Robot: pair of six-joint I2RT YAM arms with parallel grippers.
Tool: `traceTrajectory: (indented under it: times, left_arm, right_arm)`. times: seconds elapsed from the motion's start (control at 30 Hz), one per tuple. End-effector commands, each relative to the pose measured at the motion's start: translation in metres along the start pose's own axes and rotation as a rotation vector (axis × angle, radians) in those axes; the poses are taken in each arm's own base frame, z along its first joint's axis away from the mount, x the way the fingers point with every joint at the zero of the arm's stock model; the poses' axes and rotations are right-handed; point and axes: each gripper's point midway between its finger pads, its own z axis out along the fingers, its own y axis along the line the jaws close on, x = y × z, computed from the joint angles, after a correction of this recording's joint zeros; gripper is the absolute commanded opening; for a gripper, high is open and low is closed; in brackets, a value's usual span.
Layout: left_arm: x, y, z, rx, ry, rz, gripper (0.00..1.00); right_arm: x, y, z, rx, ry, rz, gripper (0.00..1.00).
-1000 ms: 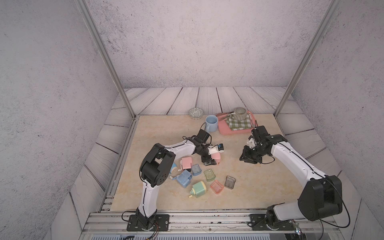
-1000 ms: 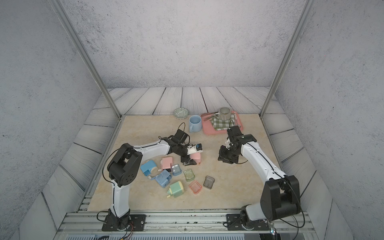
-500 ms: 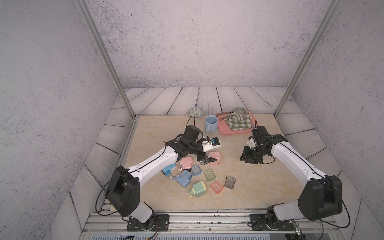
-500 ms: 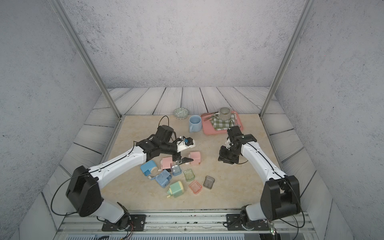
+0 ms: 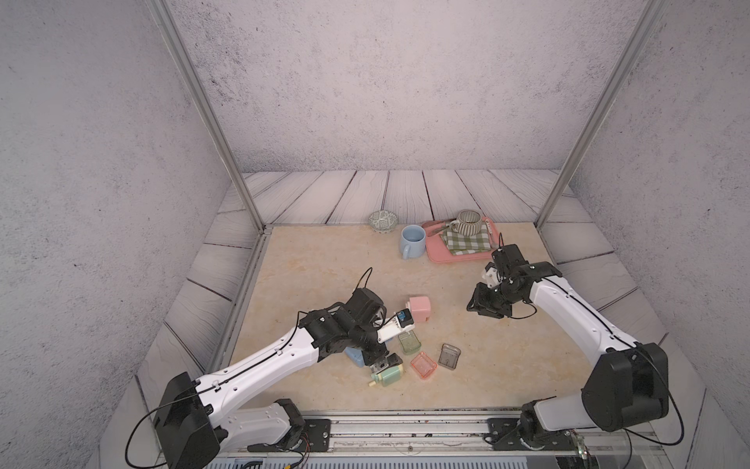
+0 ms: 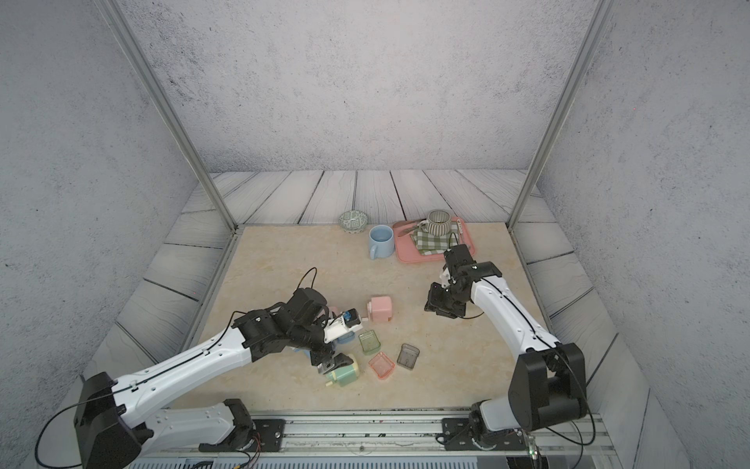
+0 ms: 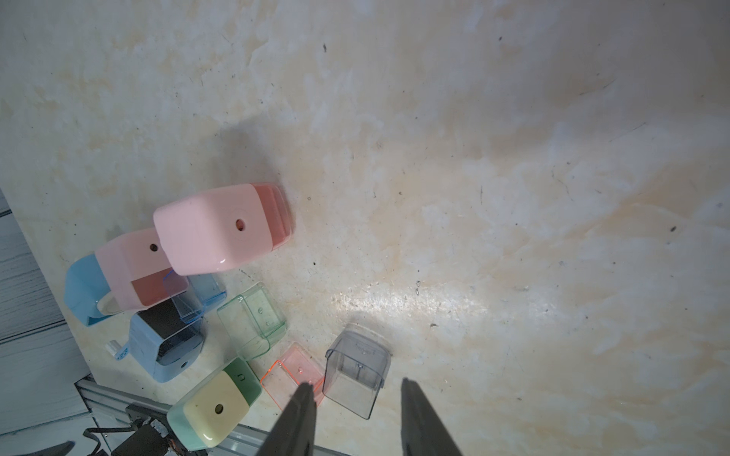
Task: Put the tray back into the pencil sharpener
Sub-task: Pick up the pencil sharpener from the center of the board.
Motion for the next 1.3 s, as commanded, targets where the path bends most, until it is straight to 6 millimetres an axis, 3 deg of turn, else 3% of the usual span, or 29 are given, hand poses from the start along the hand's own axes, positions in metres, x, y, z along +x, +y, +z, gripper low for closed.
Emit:
traceTrajectory:
  times: [0.0,0.47,0.7,0.83,1.27]
  left_arm:
    - [0.027,-0.001,0.008,-0.034,0.120,-0.074,0.92]
    - [0.045,-0.008,0.053,-0.057,0.271,-0.059,0.93]
    - [0.066,-0.021,0.069,-0.010,0.431,-0.037,0.84]
    - [0.077,-0.026,0.070,-0.014,0.467,-0.039,0.79]
    - [0.073,-0.019,0.062,-0.068,0.442,-0.039,0.62]
  right_arm:
    - [0.006,-0.003,0.003,0.003,0.025,0.012,0.39]
    - [0.014,-0.005,0.004,-0.006,0.041,0.023,0.40]
    - [0.017,-0.006,0.005,-0.004,0.045,0.026,0.40]
    - [0.018,-0.007,0.003,-0.001,0.038,0.027,0.40]
    - [0.024,-0.009,0.005,-0.007,0.047,0.028,0.40]
